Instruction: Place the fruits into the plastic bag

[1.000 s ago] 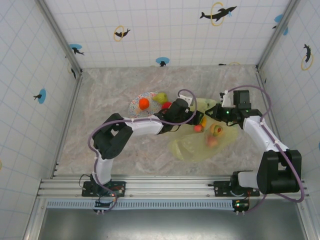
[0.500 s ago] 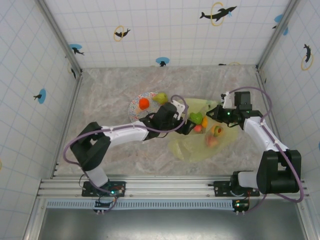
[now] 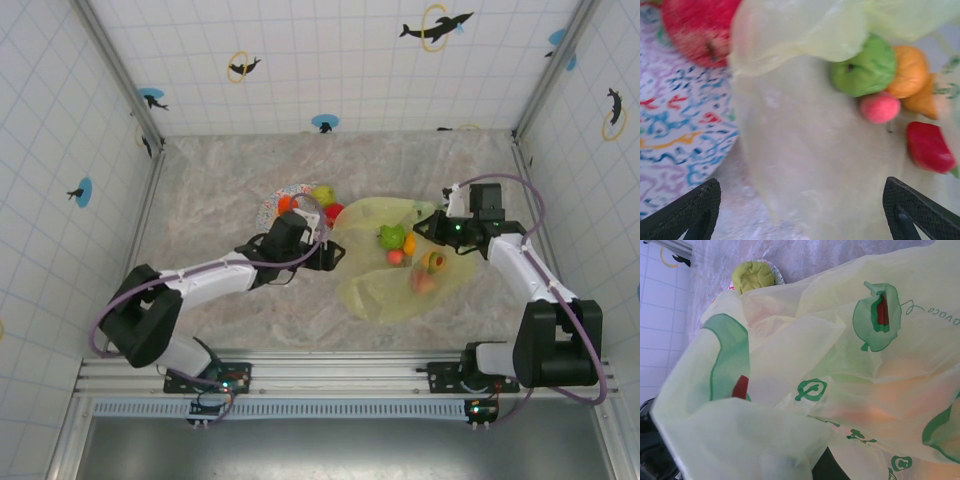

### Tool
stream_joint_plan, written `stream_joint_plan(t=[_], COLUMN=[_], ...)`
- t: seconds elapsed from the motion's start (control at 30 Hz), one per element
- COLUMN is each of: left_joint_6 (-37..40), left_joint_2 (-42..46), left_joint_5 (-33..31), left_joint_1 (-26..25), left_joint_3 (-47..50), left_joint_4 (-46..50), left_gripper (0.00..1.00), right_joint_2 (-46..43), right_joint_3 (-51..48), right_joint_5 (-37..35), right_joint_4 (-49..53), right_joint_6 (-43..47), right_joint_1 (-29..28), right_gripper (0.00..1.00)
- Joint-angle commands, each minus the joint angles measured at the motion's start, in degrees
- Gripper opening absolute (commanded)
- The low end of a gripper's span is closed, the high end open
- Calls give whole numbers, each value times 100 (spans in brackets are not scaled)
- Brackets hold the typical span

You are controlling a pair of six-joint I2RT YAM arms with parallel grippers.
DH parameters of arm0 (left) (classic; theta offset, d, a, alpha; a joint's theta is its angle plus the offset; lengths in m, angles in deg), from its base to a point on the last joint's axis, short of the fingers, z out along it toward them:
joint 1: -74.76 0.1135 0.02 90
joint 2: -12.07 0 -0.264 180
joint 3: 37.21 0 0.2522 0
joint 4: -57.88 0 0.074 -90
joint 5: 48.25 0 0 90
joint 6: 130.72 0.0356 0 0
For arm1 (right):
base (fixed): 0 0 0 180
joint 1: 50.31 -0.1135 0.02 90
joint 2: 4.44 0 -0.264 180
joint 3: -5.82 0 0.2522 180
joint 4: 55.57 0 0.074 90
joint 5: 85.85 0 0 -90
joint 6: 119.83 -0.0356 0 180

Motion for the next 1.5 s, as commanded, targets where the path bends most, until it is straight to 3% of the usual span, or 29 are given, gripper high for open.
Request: stream_joint_plan(t=[0.0,0.4,0.67,0.77,0.87,1.03,1.17,1.3,1.47], left_joint_6=[-306,-556,-664,-661,-649,-544,-982,-1177,-979], left_joint_2=[-341,-1346,-1697,-1554,-1186,-646,-396,-168,-127], left_joint_5=[76,599,979,1112,1379,2364,3219,3364,3147], left_joint_1=[5,-21,-73,-107,-190,-539,-661,-659,-661], left_joint_3=[-109,-453,-621,-661,-723,-1144,-1169,-1379,-1321], left_joint_4=[124,-379,-594,-583,-573,-675,-1415,-1803,-1604], left_gripper=[83,54,23,9,1,0,0,0,0], right_joint_2=[-54,-99,-102,-133,-221,-493,-602,-741,-789], right_joint_3=[-66,-156,-143,-61,202,892,1582,2175,2253], right_joint_5=[77,66,80,71,-143,-1164,-2076,-2575,-2520], right_joint_4=[-7,-16,-6,73,395,1152,1903,2280,2200], right_joint_6=[72,96,80,113,253,613,914,1029,1013], right_joint_1=[36,65,82,116,176,195,224,250,250], right_gripper=[0,0,0,0,0,0,0,0,0])
